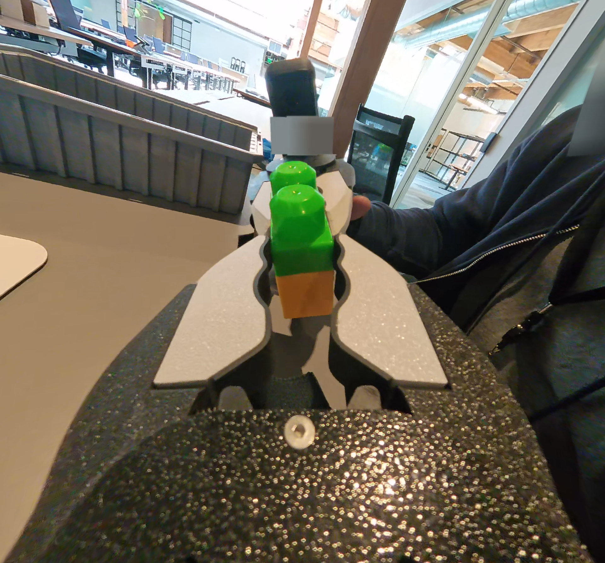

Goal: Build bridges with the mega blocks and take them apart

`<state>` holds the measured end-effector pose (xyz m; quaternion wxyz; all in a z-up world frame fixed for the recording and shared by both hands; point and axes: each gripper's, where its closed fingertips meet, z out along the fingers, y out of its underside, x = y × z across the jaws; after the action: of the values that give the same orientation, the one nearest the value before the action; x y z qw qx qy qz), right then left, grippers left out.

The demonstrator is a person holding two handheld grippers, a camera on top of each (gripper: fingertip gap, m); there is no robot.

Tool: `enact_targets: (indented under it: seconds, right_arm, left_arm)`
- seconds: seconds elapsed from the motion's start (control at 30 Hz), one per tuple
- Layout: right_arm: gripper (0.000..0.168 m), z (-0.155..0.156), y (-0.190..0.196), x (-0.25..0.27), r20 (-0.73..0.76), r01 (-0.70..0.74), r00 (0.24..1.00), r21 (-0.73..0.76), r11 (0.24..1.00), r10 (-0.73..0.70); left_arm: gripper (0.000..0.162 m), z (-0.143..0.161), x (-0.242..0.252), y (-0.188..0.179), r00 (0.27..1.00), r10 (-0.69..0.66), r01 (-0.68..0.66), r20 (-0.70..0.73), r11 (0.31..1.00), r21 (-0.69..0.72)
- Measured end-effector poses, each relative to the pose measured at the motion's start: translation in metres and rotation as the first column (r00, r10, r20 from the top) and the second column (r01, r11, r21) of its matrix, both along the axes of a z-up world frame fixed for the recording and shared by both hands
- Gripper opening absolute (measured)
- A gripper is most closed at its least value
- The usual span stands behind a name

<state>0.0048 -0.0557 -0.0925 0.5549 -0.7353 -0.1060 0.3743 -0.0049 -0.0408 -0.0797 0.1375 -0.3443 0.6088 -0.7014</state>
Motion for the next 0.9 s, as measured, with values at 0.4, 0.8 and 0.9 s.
enact_targets:
  seconds: [0.4, 0.8, 0.9]
  right_arm:
    - [0.036, -0.009, -0.004, -0.008, 0.04, -0.059, 0.997, -0.037, 0.998, 0.06]
    - [0.036, -0.012, -0.009, -0.014, 0.024, -0.12, 0.992, -0.055, 0.991, 0.121]
    - [0.036, -0.011, -0.01, -0.015, 0.017, -0.127, 0.992, -0.051, 0.991, 0.128]
  left_arm:
    - [0.035, 0.002, -0.002, -0.003, 1.0, -0.028, 0.028, -0.004, 0.999, -0.029]
    - [0.035, 0.001, -0.005, -0.007, 0.998, -0.066, 0.065, -0.015, 0.997, -0.047]
    - [0.035, 0.002, -0.005, -0.008, 0.997, -0.073, 0.072, -0.013, 0.996, -0.059]
